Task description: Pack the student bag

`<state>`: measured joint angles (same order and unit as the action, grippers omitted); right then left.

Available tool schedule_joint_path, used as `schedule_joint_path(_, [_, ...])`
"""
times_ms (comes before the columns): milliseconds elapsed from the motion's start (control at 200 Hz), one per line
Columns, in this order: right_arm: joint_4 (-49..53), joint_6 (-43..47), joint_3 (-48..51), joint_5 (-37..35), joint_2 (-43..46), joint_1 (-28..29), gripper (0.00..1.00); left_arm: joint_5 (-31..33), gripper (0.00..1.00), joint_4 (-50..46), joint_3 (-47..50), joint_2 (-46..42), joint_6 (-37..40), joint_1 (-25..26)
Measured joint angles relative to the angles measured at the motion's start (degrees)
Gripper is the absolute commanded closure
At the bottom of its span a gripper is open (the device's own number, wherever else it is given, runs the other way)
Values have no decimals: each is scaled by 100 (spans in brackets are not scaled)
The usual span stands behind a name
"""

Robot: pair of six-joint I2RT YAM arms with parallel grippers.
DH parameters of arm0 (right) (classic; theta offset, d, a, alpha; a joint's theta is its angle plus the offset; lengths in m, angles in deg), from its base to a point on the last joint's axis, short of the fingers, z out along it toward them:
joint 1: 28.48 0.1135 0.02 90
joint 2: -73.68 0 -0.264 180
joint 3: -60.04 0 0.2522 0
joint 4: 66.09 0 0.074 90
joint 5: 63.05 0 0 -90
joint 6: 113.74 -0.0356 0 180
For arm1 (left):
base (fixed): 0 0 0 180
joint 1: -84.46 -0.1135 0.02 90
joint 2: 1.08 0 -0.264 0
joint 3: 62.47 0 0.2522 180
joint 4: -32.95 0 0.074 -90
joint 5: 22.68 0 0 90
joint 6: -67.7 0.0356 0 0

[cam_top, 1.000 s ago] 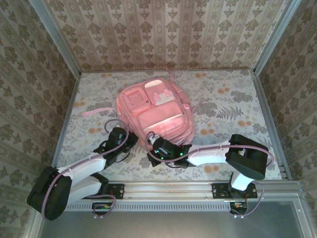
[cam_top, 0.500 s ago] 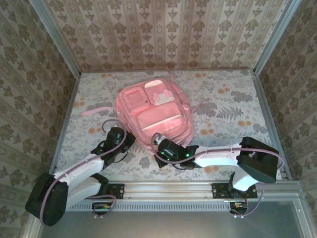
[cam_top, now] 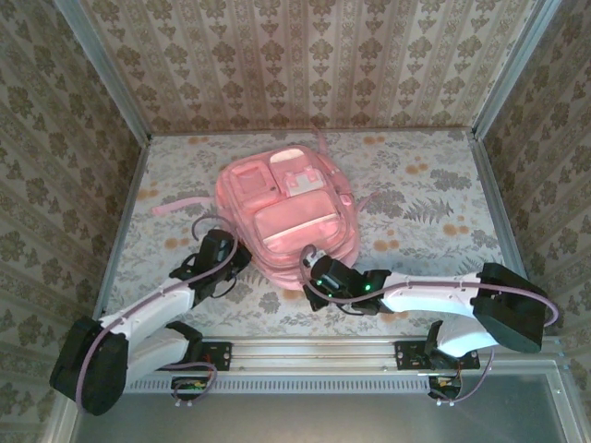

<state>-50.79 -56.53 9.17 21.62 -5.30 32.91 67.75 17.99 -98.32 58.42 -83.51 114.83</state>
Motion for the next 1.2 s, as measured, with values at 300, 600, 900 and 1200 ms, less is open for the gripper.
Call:
schedule_joint_path(300, [42, 291, -533, 466, -636, -28, 100, -256, 53, -964, -1016, 643, 603, -496])
schedule_joint_path(600, [-7, 306, -1692, 896, -1788, 37, 100, -463, 42, -1493, -909, -734, 321, -723])
schedule_joint_path(900, [-7, 299, -1803, 973, -1958, 37, 100, -975, 48, -1659, -133, -1460, -525, -599])
schedule_joint_path(1200, [-66, 269, -1775, 970, -1956, 37, 100, -1073, 61, -1213, -13, -1110, -863, -404])
